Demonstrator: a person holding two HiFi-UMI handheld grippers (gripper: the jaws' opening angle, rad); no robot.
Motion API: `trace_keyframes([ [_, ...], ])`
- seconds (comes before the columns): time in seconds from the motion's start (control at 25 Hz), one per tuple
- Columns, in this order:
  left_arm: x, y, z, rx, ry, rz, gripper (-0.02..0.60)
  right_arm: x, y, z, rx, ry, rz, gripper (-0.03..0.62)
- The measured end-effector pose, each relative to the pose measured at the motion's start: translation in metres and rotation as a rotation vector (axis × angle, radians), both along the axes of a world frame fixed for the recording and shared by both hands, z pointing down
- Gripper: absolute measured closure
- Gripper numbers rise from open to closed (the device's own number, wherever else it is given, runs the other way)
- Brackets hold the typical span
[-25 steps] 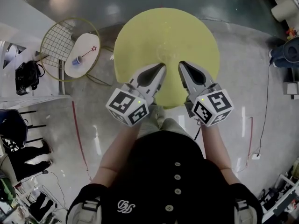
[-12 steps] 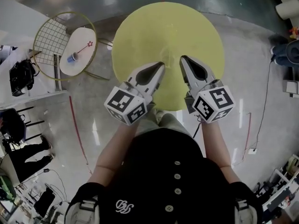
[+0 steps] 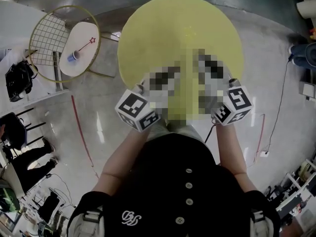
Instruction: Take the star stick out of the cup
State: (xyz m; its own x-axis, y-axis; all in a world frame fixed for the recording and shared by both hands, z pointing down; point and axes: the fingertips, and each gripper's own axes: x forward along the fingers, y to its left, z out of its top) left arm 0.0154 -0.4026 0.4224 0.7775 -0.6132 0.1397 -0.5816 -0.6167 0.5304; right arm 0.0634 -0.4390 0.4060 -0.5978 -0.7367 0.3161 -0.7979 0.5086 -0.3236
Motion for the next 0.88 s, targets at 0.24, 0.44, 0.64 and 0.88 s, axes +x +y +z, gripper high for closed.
trace_keyframes([
  [0.24, -0.009, -0.011, 0.013, -0.032, 0.004, -0.011, 0.563, -0.006, -0.012, 0.010, -0.025, 0.007, 0.009, 0.589],
  [0.44, -0.012, -0.019, 0.016, -0.045, -0.002, 0.012, 0.563, -0.008, -0.018, 0.014, -0.047, 0.029, 0.015, 0.586],
  [0.64, -0.011, -0.027, 0.021, -0.053, 0.006, 0.015, 0.563, -0.009, -0.024, 0.022, -0.063, 0.047, 0.015, 0.579],
  [0.88, -0.012, -0.035, 0.031, -0.067, 0.015, 0.004, 0.563, -0.009, -0.031, 0.040, -0.098, 0.069, 0.016, 0.528],
])
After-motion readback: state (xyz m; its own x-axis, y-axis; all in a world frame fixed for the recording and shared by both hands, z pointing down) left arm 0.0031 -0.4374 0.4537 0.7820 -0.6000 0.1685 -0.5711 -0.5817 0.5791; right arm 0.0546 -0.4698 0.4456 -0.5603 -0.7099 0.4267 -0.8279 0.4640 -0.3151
